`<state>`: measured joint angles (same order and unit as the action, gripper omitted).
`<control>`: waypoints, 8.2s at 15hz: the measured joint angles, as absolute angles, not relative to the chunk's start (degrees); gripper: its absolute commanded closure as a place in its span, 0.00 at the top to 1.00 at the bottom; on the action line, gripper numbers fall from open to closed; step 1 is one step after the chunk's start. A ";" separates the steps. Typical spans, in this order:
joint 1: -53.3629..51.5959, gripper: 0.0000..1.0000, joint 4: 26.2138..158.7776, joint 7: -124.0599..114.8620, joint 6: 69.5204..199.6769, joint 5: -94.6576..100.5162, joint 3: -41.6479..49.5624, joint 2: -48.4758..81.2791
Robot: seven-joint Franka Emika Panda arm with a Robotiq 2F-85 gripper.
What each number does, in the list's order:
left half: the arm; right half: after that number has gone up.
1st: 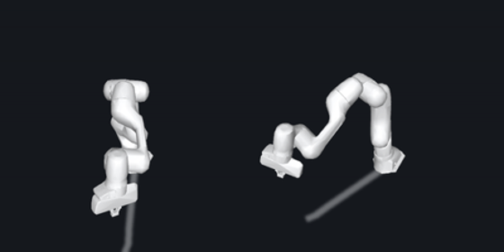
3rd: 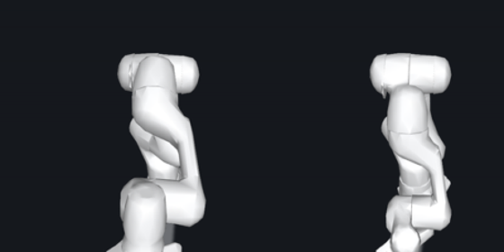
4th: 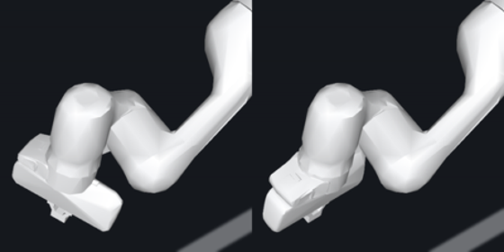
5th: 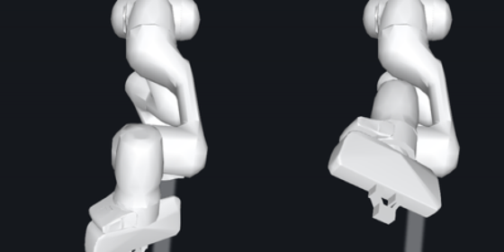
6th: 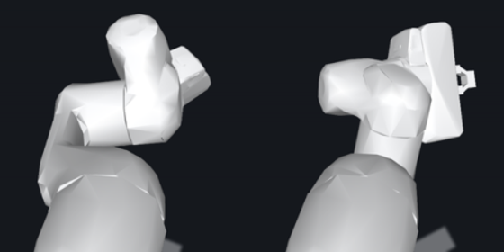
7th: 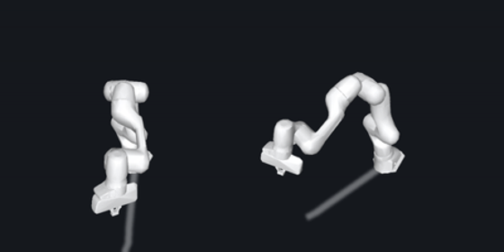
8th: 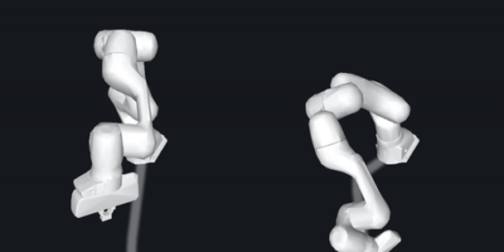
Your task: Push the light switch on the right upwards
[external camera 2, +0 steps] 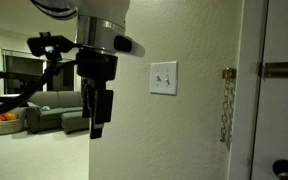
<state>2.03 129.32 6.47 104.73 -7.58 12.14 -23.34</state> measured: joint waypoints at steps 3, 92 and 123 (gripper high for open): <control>2.03 1.00 129.32 6.47 104.74 -7.58 12.15 -23.34; 2.76 0.42 103.68 15.53 131.51 -5.77 5.10 -5.45; 2.68 0.07 96.15 20.54 129.54 -8.54 3.69 2.12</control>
